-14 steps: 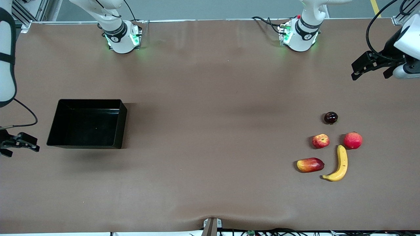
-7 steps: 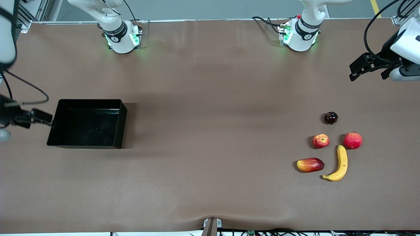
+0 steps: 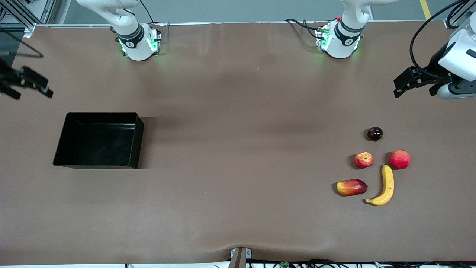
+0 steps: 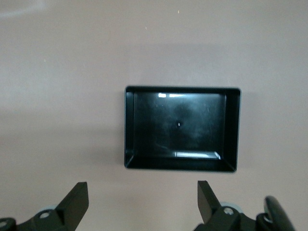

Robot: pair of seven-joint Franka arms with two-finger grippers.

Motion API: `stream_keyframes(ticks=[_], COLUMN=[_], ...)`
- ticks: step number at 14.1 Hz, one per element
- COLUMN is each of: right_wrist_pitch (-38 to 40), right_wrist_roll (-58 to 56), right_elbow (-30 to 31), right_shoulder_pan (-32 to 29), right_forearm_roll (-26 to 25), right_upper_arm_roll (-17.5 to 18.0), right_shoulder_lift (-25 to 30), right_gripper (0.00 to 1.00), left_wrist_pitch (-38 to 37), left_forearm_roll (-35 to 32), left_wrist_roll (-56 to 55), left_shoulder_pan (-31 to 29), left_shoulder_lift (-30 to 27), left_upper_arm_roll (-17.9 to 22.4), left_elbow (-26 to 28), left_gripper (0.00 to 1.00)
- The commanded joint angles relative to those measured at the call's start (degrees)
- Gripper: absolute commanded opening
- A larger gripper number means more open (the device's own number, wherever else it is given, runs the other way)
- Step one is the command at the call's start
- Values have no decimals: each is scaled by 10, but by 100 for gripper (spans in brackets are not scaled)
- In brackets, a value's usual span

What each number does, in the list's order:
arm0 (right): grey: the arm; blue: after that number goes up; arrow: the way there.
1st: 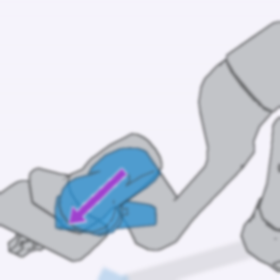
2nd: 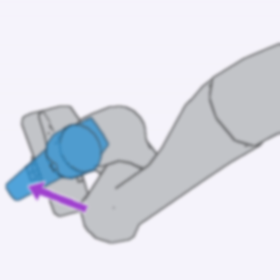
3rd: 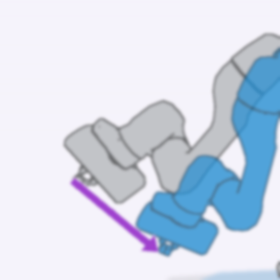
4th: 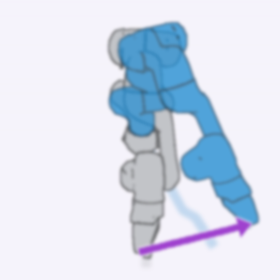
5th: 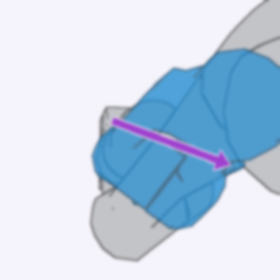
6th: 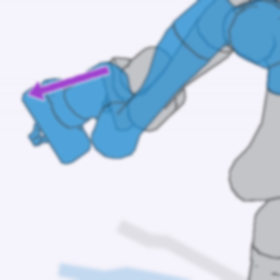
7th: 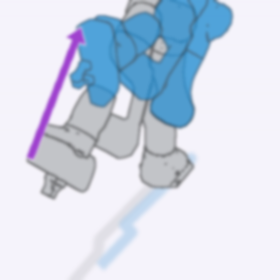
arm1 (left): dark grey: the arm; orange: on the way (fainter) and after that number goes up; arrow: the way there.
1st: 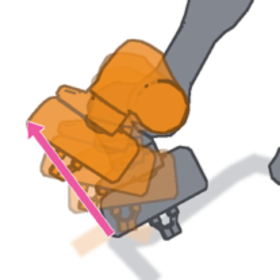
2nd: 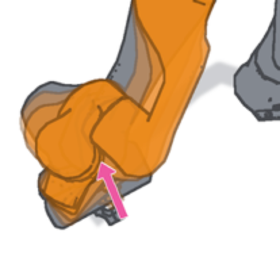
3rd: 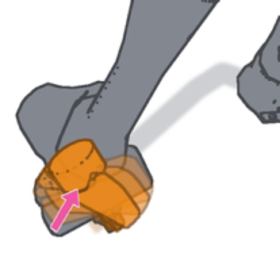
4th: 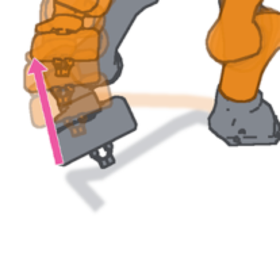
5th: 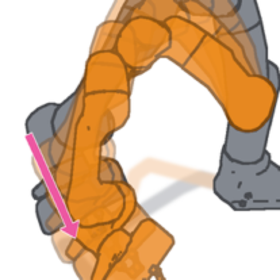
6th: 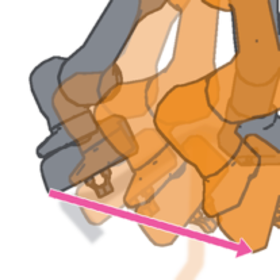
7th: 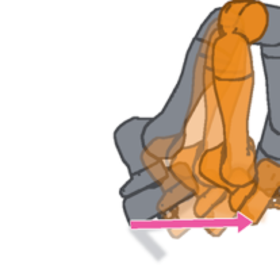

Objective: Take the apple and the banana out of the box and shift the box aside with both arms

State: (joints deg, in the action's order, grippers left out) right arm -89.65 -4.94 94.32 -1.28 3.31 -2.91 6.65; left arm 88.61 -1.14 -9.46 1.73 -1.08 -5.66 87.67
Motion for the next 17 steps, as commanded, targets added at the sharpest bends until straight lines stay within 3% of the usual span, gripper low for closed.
stream_keyframes(ticks=[1, 2, 3, 17], right_wrist_pitch=[17, 22, 37, 4], right_wrist_roll=[6, 8, 5, 5], right_elbow=[-27, -67, -70, -55], right_shoulder_pan=[7, 16, 15, 14], right_forearm_roll=[-14, -31, -40, -59], right_upper_arm_roll=[4, 4, 2, 0], right_shoulder_lift=[10, -1, -19, -60], right_gripper=[100, 100, 100, 100], left_wrist_pitch=[2, 2, 2, -10], left_forearm_roll=[-6, -6, -6, -6], left_wrist_roll=[7, 8, 8, -2], left_shoulder_pan=[-4, -4, -4, -4], left_shoulder_lift=[-3, -3, -2, -9], left_upper_arm_roll=[-4, -4, -4, -4], left_elbow=[-7, -7, -8, -17], left_gripper=[100, 100, 100, 100])
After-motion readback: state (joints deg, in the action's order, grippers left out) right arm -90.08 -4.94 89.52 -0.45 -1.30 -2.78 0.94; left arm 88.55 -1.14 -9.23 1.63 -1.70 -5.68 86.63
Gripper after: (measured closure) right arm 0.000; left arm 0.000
